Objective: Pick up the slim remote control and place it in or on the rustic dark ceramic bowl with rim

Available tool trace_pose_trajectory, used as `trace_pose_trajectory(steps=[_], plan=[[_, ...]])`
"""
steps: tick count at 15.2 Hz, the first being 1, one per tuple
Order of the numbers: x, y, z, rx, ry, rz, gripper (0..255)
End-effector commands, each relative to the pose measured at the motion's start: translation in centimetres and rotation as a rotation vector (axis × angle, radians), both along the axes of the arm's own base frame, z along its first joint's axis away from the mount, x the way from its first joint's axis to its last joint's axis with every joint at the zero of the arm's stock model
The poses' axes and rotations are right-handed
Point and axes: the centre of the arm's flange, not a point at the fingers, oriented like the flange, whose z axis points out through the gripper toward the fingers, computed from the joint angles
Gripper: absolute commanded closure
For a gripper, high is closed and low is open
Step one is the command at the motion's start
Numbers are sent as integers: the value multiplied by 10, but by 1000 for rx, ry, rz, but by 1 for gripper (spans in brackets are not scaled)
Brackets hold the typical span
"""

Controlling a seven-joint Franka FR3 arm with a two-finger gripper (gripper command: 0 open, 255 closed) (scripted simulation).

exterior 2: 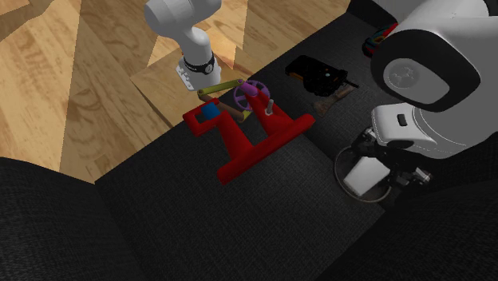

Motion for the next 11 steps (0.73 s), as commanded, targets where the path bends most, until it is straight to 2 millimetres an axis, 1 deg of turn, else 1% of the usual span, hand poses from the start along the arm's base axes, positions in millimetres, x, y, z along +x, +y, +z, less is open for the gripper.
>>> trace_pose_trajectory(steps=[1,6,7,11], plan=[[-1,0,-11,0,-1,0,255],[-1,0,-37,0,-1,0,255],[-1,0,-47,0,-1,0,255],[-1,0,-47,0,-1,0,255]])
